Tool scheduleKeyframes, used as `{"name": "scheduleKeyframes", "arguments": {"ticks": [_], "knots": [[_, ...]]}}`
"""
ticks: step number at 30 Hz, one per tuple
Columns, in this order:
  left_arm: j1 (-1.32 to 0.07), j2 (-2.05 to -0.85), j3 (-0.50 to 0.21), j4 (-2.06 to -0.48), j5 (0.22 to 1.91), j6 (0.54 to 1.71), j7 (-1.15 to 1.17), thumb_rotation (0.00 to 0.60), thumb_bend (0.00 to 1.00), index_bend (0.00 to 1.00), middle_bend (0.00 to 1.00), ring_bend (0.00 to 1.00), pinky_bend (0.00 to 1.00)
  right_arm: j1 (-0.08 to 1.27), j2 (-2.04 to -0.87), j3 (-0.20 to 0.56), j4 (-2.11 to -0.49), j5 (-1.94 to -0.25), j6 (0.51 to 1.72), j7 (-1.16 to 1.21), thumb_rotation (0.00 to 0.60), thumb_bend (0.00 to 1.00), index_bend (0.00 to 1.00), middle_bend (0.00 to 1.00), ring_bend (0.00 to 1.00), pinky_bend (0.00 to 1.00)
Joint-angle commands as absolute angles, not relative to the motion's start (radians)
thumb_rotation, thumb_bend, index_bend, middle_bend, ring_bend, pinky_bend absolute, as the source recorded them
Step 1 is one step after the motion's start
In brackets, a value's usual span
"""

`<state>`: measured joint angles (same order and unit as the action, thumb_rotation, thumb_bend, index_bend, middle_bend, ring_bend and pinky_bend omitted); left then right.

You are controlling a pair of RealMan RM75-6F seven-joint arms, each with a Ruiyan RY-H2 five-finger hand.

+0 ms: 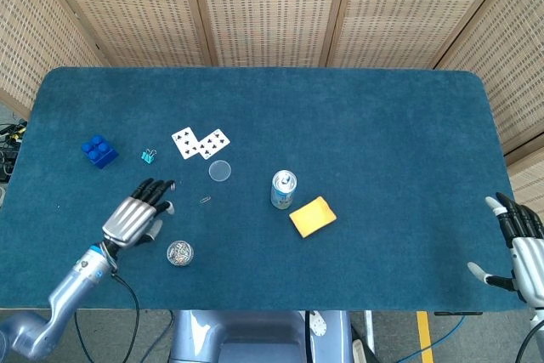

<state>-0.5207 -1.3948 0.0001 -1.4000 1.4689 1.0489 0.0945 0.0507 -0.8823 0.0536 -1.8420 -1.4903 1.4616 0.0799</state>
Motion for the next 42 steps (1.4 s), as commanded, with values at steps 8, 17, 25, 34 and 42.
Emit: {"name": "scheduleKeyframes", "arguments": {"ticks": [8,17,25,34,42], "knots": [[-0.559,-1.469,-0.054,-1.163,1.302,0.869,0.029,0.600,0.79,0.39,0.00,0.00,0.00,0.056,-0.886,0.053,-1.842,-1.489,1.451,0.071,0.600,0.00,0.05,0.00,0.00,0.00],[-0.564,-1.509,-0.056,-1.084,1.288,0.842,0.005,0.600,0.79,0.40,0.00,0.00,0.00,0.058,-0.889,0.053,-1.842,-1.483,1.446,0.063,0.600,0.00,0.05,0.00,0.00,0.00],[-0.576,-1.520,-0.056,-1.053,1.300,0.823,-0.029,0.600,0.79,0.40,0.00,0.00,0.00,0.059,-0.888,0.054,-1.840,-1.481,1.444,0.067,0.600,0.00,0.05,0.00,0.00,0.00],[-0.583,-1.533,-0.053,-1.058,1.312,0.823,-0.021,0.600,0.79,0.40,0.00,0.00,0.00,0.058,-0.887,0.053,-1.838,-1.482,1.444,0.072,0.600,0.00,0.05,0.00,0.00,0.00],[-0.573,-1.524,-0.038,-1.084,1.328,0.838,-0.019,0.600,0.79,0.40,0.00,0.00,0.00,0.058,-0.887,0.053,-1.836,-1.482,1.445,0.074,0.600,0.00,0.05,0.00,0.00,0.00]]}}
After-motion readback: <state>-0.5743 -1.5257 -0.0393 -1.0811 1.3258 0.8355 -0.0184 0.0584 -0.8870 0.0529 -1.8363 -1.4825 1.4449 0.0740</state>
